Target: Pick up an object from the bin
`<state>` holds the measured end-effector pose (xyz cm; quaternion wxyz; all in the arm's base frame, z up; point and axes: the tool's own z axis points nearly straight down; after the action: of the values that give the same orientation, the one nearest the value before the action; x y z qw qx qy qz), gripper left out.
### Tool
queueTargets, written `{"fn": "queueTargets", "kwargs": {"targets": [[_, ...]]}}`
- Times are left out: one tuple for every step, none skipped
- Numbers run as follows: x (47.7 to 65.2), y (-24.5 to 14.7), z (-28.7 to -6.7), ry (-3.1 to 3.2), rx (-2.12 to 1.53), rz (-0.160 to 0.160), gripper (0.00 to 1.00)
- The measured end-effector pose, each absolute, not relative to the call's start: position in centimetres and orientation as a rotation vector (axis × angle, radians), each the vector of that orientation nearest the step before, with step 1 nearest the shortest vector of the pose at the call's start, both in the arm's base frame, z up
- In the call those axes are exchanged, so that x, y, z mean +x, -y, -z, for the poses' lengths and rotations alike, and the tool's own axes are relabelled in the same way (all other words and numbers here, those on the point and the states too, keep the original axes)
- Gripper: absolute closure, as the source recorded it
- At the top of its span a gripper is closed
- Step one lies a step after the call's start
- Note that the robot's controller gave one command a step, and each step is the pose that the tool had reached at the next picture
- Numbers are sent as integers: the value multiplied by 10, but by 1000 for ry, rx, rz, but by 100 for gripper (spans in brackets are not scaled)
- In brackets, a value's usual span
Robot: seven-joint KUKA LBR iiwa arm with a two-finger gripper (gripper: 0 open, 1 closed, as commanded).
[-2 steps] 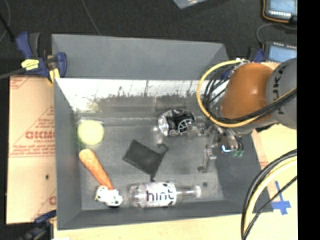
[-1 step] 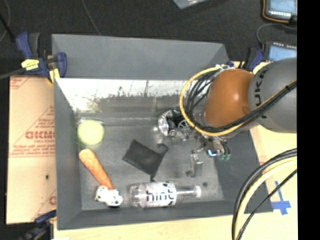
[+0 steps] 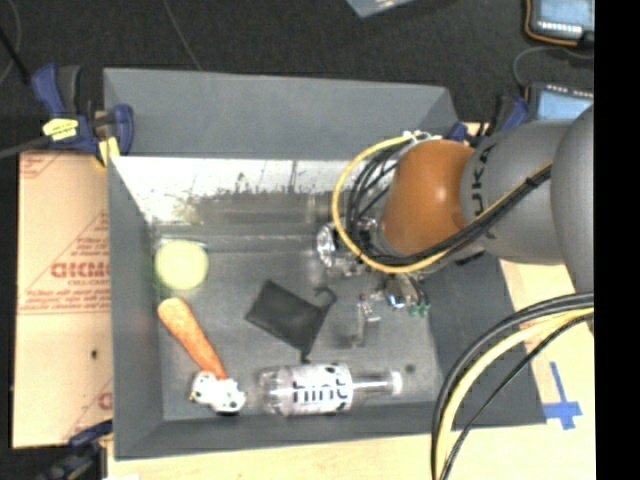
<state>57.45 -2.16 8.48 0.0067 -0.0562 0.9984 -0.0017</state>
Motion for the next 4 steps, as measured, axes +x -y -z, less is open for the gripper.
{"fn": "queueTargets", "kwargs": {"targets": [[589,12,-70,-3142,-210,2,0],[603,-16,-71,-3126,-64,3,0],[602,-51,-71,-3112,-435,1,100],[602,-51,-71,-3112,-435,2,100]]}}
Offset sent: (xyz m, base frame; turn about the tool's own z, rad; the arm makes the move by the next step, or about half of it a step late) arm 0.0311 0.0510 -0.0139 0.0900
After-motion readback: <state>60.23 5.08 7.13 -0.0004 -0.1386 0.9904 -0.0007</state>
